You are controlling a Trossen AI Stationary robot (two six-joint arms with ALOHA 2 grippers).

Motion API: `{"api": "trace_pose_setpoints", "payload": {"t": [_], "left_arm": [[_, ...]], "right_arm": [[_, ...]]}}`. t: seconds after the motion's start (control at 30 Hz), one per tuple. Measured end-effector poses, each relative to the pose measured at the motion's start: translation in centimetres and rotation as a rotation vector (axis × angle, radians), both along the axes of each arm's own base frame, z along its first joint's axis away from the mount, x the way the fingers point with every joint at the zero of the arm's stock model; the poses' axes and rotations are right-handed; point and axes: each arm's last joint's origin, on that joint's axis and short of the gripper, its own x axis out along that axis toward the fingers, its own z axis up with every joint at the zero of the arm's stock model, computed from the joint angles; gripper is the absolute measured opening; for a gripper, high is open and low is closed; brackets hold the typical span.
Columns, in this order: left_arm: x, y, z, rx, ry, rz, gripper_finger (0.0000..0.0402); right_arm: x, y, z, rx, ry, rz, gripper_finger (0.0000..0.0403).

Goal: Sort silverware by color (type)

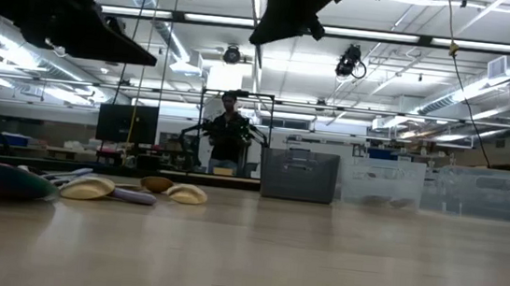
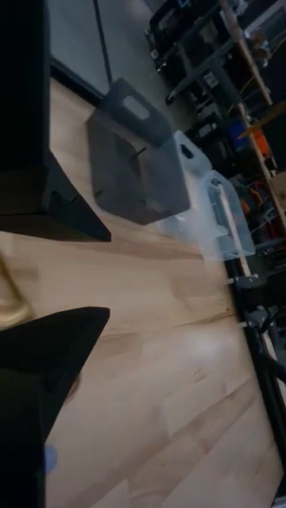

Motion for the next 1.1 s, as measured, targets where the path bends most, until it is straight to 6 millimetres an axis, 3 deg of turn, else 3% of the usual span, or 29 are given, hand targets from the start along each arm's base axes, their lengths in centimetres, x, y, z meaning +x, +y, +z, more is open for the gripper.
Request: {"api": "trace_pose_setpoints", "payload": {"t": [0.2, 0.47, 1.1], "left_arm": [[-0.6, 0.1, -1.2, -0.018, 0.005, 0.005, 0.0150], [-0.6, 0.2, -1.2, -0.019, -0.001, 0.011, 0.0150], [-0.5, 0.4, -1.0, -0.031, -0.029, 0.028, 0.0150]], "right_arm": [[-0.3, -1.7, -0.3, 0.089, -0.012, -0.041, 0.0032], [-0.8, -3.4, -1.1, 0.099, 0.034, -0.100, 0.0032], [-4.1, -9.9, -7.3, 0.246, 0.150, -0.229, 0.0032]]}}
